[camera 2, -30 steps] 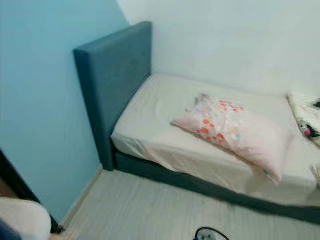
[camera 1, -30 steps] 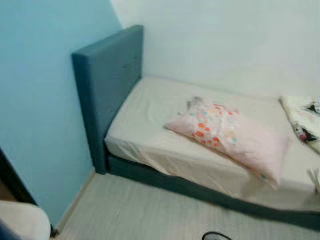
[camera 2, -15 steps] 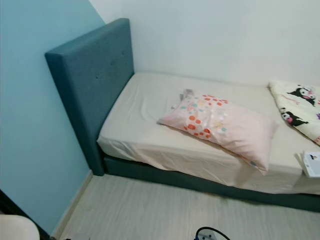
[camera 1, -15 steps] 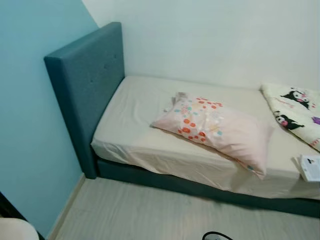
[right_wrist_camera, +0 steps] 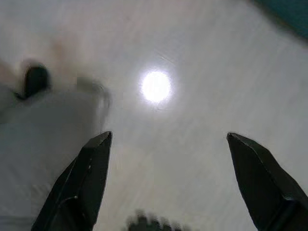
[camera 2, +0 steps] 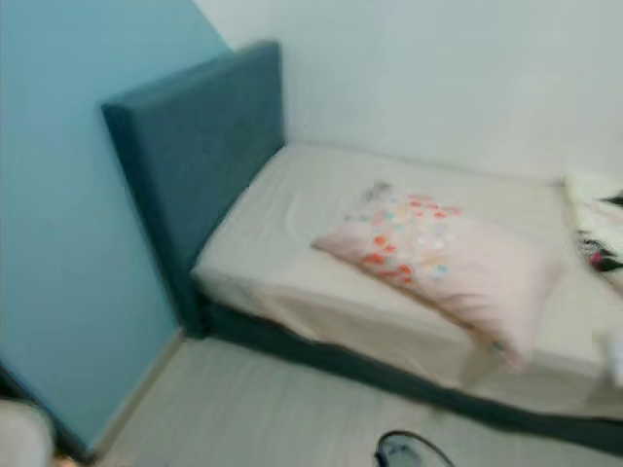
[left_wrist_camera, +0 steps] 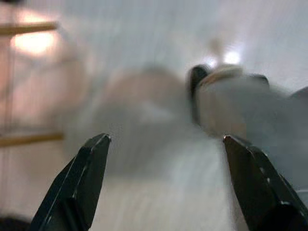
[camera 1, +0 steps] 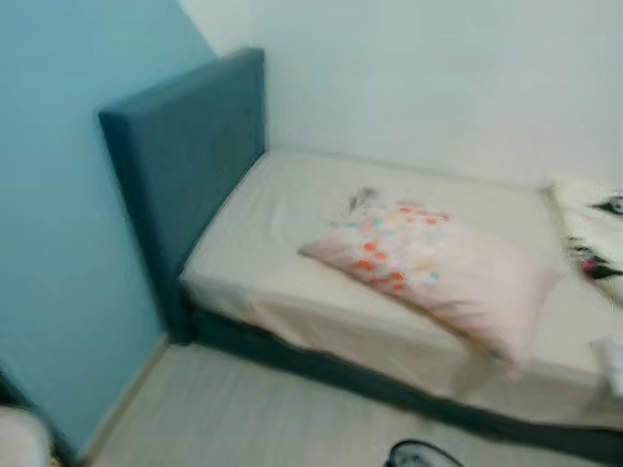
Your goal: Clean up the room
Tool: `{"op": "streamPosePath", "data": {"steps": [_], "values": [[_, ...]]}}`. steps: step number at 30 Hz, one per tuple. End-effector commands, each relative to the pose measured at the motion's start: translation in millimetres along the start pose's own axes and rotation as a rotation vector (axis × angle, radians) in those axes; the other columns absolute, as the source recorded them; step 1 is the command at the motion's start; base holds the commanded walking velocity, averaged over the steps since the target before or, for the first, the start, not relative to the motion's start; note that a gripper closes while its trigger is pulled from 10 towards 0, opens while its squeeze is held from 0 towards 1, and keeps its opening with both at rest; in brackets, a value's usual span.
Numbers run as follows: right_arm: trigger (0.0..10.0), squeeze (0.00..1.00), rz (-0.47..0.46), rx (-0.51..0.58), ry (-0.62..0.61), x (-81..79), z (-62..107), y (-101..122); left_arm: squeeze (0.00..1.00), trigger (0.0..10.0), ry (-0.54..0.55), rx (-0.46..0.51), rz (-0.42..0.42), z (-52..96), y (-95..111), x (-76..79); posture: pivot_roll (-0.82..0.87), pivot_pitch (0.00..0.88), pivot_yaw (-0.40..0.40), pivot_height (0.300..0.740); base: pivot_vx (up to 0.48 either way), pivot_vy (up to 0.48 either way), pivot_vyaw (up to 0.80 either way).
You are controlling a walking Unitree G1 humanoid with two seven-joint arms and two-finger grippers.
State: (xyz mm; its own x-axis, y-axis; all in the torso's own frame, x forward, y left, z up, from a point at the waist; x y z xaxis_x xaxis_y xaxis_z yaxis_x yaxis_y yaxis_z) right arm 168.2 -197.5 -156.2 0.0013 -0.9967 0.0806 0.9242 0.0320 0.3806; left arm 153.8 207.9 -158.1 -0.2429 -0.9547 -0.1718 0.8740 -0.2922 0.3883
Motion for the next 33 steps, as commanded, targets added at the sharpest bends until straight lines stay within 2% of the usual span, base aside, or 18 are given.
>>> {"op": "streamPosePath", "data": {"steps": [1, 9, 21, 27, 30, 33], "values": [[10.0, 0.0, -0.007, -0.009, -0.006, 2.0, 0.2, -2.8, 0.0, 10.0, -0.014, -0.017, -0.002, 0.4, -5.6, 4.1, -0.04, 0.0, -0.049, 0.74, 0.0, -0.48, 0.0], [10.0, 0.0, -0.001, -0.009, -0.006, 2.5, 0.2, -2.2, 0.0, 10.0, -0.016, -0.016, -0.008, 0.1, -4.5, 6.1, -0.04, 0.0, -0.054, 0.74, 0.0, -0.48, 0.0], [10.0, 0.0, 0.013, -0.007, -0.006, 3.1, 0.2, -1.7, 0.0, 10.0, -0.003, 0.0, -0.033, -1.4, 6.2, 5.5, -0.04, 0.0, -0.053, 0.74, 0.0, 0.0, 0.0], [10.0, 0.0, 0.011, -0.008, -0.007, 3.4, 0.2, -1.6, 0.0, 10.0, 0.001, -0.002, -0.014, -1.0, 3.9, 3.6, -0.04, 0.0, -0.053, 0.74, 0.0, -0.359, 0.0], [10.0, 0.0, 0.01, -0.008, -0.008, 3.8, 0.2, -1.2, 0.0, 10.0, 0.005, -0.002, -0.011, -0.8, 2.9, 2.2, -0.04, 0.0, -0.053, 0.74, 0.0, 0.0, 0.0], [10.0, 0.0, 0.009, -0.007, -0.01, 4.2, 0.2, -0.8, 0.0, 10.0, 0.013, 0.01, 0.029, -0.7, 4.6, 1.3, -0.04, 0.0, -0.054, 0.74, 0.0, 0.0, 0.0]]}}
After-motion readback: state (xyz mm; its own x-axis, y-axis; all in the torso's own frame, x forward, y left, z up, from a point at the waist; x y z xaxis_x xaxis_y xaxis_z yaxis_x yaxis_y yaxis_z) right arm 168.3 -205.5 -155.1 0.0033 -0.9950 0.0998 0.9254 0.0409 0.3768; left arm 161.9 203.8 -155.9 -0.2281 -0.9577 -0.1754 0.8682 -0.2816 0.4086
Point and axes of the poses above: a point about 5 cm out from each wrist's last joint towards the gripper, its own z axis pointing back from the gripper into the wrist, its own y axis along the axis of the wrist's last joint, x = y × z, the point moved 6 cm from there along -z, pointing out of the wrist towards the gripper, and after that the axes turned 14 degrees about -z, right-handed, at the moved point
